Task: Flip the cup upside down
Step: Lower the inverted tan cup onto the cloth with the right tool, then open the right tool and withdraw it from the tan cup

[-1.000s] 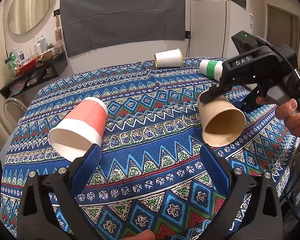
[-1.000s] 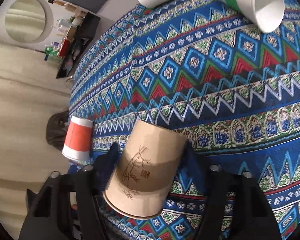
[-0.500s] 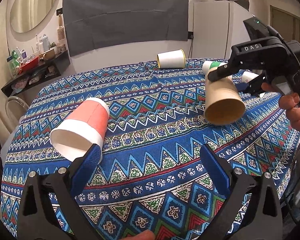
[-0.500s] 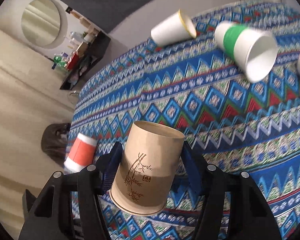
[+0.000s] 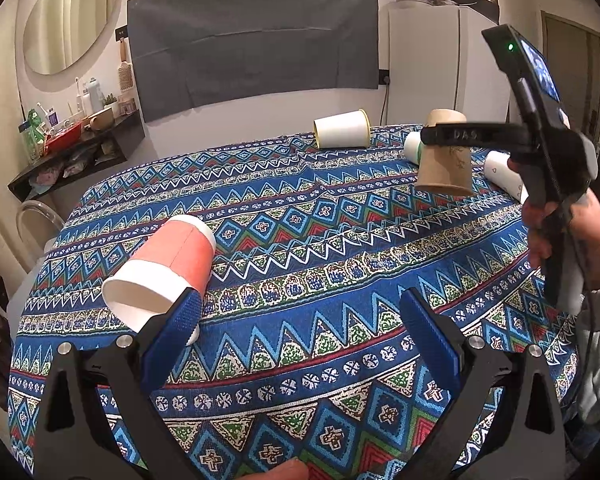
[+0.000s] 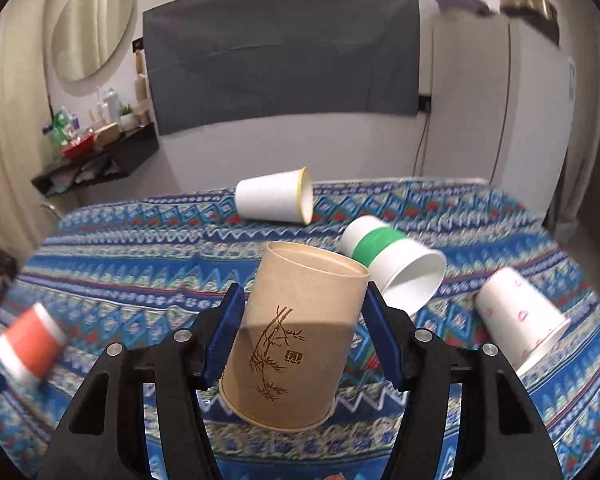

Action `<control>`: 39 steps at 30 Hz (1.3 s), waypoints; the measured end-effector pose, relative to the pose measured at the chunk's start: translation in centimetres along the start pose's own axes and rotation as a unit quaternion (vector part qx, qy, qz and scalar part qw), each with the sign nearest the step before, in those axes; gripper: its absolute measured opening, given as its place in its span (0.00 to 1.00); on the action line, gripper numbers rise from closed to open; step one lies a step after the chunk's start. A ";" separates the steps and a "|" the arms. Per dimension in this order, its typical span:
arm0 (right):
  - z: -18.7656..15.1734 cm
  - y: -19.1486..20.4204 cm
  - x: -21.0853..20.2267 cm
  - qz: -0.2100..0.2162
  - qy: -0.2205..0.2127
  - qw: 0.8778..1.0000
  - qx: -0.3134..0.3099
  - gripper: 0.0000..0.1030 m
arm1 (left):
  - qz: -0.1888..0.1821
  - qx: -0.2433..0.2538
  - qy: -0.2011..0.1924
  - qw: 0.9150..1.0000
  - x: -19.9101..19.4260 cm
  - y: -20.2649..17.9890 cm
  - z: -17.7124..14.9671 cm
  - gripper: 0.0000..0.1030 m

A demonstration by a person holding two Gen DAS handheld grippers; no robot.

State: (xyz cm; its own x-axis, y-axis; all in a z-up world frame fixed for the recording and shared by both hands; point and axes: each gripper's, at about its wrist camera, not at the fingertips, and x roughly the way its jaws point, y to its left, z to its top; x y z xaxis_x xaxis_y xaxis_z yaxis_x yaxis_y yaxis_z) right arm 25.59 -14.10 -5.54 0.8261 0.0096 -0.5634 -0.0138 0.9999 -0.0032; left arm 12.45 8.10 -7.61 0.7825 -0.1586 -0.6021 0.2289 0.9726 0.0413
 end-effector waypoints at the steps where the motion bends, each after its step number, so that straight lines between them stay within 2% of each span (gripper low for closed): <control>1: -0.3 0.3 0.2 -0.014 -0.004 1.000 -0.014 0.55 | 0.001 -0.001 0.001 1.000 0.0 0.0 0.0 0.94; 5: -1.5 1.3 0.8 -0.041 -0.001 0.997 -0.062 0.55 | 0.002 -0.007 0.005 1.000 0.4 -0.2 0.1 0.94; 17: -3.9 1.5 -1.4 -0.039 0.016 0.995 -0.096 0.55 | -0.004 -0.029 0.015 0.999 0.8 -0.7 0.4 0.94; 19: -4.2 1.5 -1.7 -0.037 0.020 0.994 -0.101 0.60 | -0.004 -0.030 0.016 0.999 0.7 -0.9 0.4 0.94; 21: -4.5 1.4 -2.2 -0.034 0.017 0.994 -0.102 0.81 | 0.000 -0.029 0.018 0.999 0.7 -1.2 0.4 0.94; 22: -4.7 1.3 -2.6 -0.035 0.008 0.994 -0.100 0.84 | 0.001 -0.029 0.019 0.999 0.8 -1.2 0.4 0.94; 29: -5.2 -0.2 -3.9 -0.020 0.014 0.996 -0.088 0.85 | 0.008 -0.030 0.019 0.999 1.0 -2.4 0.5 0.94; 35: -5.7 -2.0 -5.0 -0.005 0.023 0.997 -0.076 0.89 | -0.001 -0.053 0.023 0.998 2.4 -3.9 0.7 0.94; 39: -6.0 -3.5 -6.2 -0.018 0.016 0.997 -0.080 0.90 | -0.012 -0.069 0.031 0.997 3.6 -5.0 0.9 0.94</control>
State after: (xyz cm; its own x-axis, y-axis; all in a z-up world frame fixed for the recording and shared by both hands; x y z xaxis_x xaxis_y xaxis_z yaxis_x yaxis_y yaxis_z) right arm 17.12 -17.73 -7.04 0.8093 -0.0289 -0.5867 -0.0764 0.9851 -0.1540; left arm 14.64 2.49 -9.24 0.7399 -0.1747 -0.6496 0.1617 0.9836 -0.0804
